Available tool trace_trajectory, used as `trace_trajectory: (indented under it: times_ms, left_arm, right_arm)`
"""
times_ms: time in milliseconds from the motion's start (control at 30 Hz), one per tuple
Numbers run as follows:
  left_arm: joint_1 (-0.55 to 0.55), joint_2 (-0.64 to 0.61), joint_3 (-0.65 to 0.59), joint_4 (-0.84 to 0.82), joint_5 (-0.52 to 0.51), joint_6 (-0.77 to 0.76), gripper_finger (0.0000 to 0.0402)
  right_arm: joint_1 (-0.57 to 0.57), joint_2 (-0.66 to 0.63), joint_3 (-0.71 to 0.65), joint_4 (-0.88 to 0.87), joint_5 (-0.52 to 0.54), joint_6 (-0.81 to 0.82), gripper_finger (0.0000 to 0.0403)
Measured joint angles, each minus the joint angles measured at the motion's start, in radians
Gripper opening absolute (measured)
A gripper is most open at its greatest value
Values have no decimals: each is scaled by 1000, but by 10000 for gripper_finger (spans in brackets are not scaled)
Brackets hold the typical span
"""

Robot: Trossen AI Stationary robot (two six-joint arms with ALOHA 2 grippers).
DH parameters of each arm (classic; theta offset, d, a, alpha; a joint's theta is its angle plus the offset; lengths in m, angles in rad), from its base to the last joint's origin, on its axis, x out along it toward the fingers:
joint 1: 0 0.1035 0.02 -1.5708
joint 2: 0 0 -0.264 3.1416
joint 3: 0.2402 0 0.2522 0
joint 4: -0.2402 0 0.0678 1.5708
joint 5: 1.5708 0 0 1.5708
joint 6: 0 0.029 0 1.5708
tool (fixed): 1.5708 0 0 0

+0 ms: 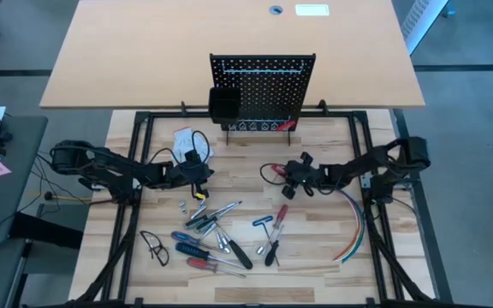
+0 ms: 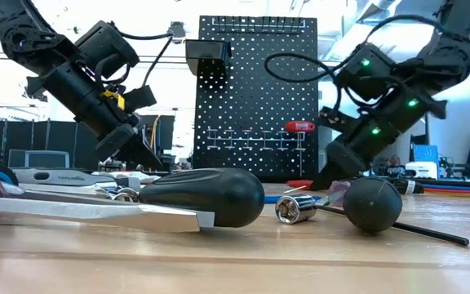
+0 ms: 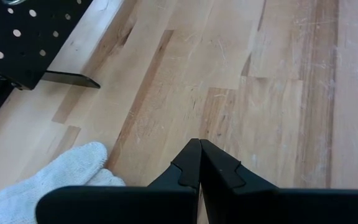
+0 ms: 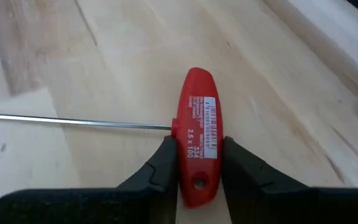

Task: Hang tools onto peg board
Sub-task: Hang the red allen wrench on the pegboard

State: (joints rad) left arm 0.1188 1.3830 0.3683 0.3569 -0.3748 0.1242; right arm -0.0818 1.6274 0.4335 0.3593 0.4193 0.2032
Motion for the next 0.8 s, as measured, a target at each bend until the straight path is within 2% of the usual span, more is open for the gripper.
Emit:
trace_trajectory:
  times_ms: [133,300,400,567,667,800]
  left_arm:
    - [0,0,0,0,0,-1,0]
    - [0,0,0,1,0,-1,0]
    - [0,0,0,1,0,-1,0]
    - [0,0,0,1,0,-1,0]
    - [0,0,0,2,0,-1,0]
    - [0,0,0,2,0,-1,0]
  right_arm:
    - [64,-80,30,-83,134,-40,93]
    - [172,-130,163,-244,457,-171,93]
    - [229,-127,248,-278,677,-336,93]
    - [255,-74,362,-265,990,-728,93]
    - [222,-37,393,-251,1043,-912,93]
    - [145,11,411,-250,1042,-1017,93]
